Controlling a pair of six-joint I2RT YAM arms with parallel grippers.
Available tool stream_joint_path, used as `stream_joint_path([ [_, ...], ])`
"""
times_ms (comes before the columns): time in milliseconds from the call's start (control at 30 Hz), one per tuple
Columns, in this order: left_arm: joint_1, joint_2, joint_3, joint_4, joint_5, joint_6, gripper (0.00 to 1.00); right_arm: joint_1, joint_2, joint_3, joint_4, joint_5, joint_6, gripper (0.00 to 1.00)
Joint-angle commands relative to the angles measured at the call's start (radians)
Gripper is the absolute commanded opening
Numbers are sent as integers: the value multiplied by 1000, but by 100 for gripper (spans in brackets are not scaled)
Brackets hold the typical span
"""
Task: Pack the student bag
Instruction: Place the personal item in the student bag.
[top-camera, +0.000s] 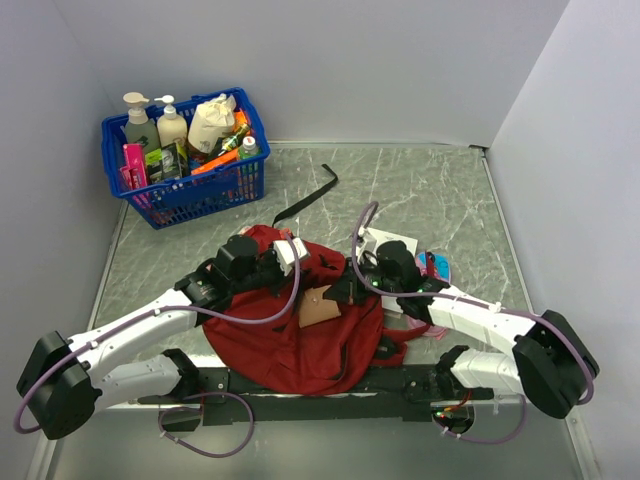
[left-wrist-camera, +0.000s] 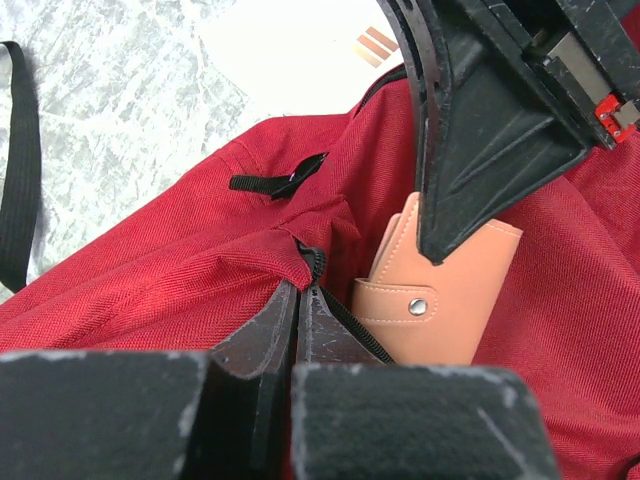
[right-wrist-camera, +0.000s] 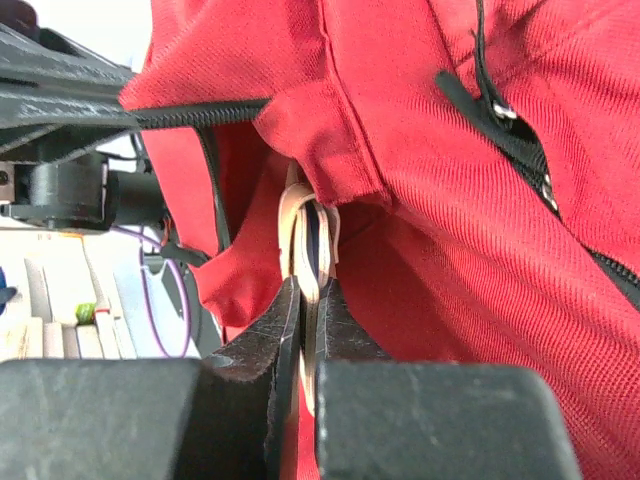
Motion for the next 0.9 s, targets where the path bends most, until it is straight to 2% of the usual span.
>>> stream_joint_path([
  [0, -5, -29, 5, 107, 39, 2, 1, 10, -65, 22, -60, -34, -4, 0],
  [167, 1, -22, 5, 87, 68, 18, 1, -12, -289, 19, -183, -13, 3, 0],
  [300, 12, -14, 19, 59, 134, 33, 1, -49, -389, 6, -174, -40, 32, 0],
  [533, 44, -2, 112, -73, 290, 90, 1, -73, -331, -30, -76, 42, 77, 0],
  [633, 53, 0, 146, -126, 307, 117, 1, -84, -271, -10, -91, 55, 77, 0],
  [867, 69, -2, 166, -186, 322, 166, 1, -121, -292, -82, -36, 73, 95, 0],
])
